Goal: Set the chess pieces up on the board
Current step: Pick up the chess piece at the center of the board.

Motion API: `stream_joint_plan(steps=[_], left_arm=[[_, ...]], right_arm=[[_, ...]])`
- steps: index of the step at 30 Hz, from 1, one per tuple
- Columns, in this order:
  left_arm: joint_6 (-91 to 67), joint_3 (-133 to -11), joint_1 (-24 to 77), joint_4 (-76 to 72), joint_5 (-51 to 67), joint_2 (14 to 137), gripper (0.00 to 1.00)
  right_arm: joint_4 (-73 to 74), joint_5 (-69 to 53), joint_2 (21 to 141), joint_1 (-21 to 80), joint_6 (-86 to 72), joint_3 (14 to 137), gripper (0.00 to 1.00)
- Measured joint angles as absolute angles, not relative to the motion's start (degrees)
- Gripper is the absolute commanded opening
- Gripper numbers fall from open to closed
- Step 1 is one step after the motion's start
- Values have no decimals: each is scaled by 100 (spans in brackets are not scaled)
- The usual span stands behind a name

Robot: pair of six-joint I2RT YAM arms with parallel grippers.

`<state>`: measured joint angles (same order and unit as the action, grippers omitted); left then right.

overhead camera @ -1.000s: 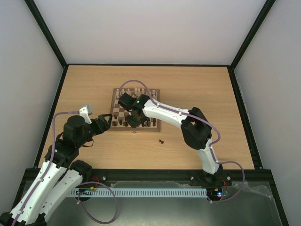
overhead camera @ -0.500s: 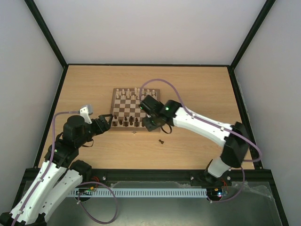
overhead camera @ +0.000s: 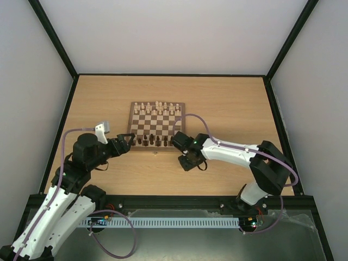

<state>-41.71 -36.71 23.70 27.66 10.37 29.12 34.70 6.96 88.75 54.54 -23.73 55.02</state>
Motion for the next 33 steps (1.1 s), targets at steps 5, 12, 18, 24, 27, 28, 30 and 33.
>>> stream_joint_plan(steps=[5,12,18,24,27,28,30,33], left_arm=[[-4167,-3671,2370,2790,1050,2823,92],[-4167,-3669,2370,2799,1050,2799,92],[-4167,-3669,2370,2799,1050,2799,92],[-4163,-3669,2370,2799,1050,2799,92],[-4158,-3669,2370,2799,1050,2799,92],[-4158,-3669,2370,2801,1050,2799,92],[-4158,-3669,2370,2801,1050,2794,92],[-4156,-3669,2370,2803,1050,2777,92]], right_arm=[[3229,631,9275,5395,-2270,5607,33],[3111,580,9529,5395,-2167,5815,33],[3092,607,9655,5395,-2121,5909,30],[3089,690,9850,5387,-2119,5931,29],[3089,711,9946,5384,-2119,5931,27],[3089,718,9972,5382,-2119,5931,26],[3089,733,10001,5380,-2119,5931,25],[3089,749,10020,5369,-2117,5944,19]])
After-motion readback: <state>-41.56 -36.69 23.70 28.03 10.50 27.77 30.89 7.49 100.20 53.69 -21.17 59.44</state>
